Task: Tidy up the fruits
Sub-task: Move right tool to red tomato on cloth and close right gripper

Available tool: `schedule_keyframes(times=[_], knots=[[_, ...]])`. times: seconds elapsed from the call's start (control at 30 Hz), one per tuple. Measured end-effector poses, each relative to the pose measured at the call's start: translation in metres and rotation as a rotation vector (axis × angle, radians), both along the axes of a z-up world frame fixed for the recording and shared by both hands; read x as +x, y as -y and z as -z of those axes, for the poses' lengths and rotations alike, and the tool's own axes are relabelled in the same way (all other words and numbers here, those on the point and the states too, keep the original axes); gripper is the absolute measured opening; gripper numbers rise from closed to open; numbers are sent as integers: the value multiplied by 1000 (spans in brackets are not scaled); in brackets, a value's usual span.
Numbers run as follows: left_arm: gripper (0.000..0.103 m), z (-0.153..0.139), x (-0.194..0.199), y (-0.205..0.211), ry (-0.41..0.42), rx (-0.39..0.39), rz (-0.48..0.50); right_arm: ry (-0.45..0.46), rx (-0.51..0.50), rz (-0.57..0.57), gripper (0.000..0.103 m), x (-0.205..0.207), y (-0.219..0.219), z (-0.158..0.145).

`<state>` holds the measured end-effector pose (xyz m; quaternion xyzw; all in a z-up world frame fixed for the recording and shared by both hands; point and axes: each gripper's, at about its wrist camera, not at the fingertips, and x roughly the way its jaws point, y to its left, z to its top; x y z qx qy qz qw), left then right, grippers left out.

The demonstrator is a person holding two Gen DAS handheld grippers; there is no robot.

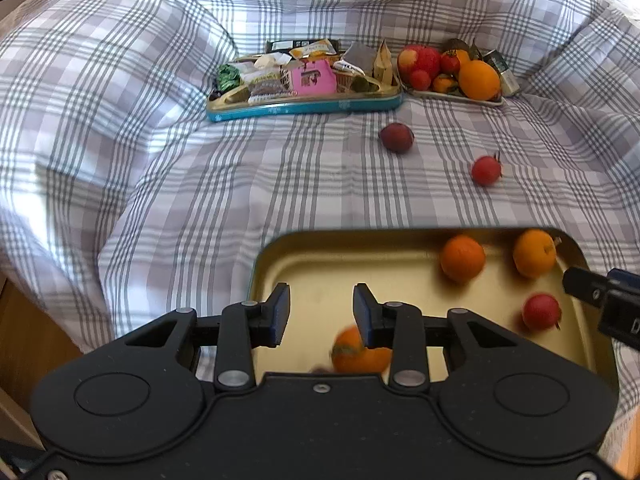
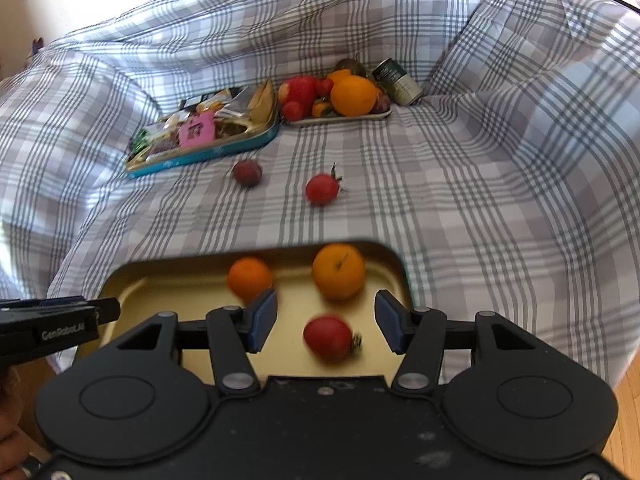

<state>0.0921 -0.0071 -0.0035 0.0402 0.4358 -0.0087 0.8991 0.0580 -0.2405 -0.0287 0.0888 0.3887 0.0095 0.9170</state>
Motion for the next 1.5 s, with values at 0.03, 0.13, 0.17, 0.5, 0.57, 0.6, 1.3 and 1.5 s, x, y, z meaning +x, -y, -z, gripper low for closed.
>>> schedule_keyframes(times=[0.03, 0.13, 0.17, 0.5, 0.57, 0.6, 1.3, 1.5], knots=[[44, 0, 5, 1, 0, 3, 4, 2, 0, 4, 58, 6, 0, 0], [44, 2, 25, 3, -4, 7, 20, 7, -7, 11, 58, 28, 0, -2], [44, 2, 30, 4, -6, 6, 27, 10, -10, 11, 58, 36, -1, -2], [44, 14, 87, 14, -32, 18, 73, -6, -46, -18, 58, 108, -8, 14], [44, 17, 98, 14, -43, 16, 79, -13, -53, -27, 58, 123, -9, 18], [44, 19, 104, 13, -48, 17, 81, -17, -56, -31, 58, 130, -10, 21], [44, 44, 163, 11, -96, 13, 127, -110, -103, -74, 51, 207, -26, 67], [44, 38, 167, 20, -67, 23, 161, -97, -117, -75, 40, 205, -23, 68]])
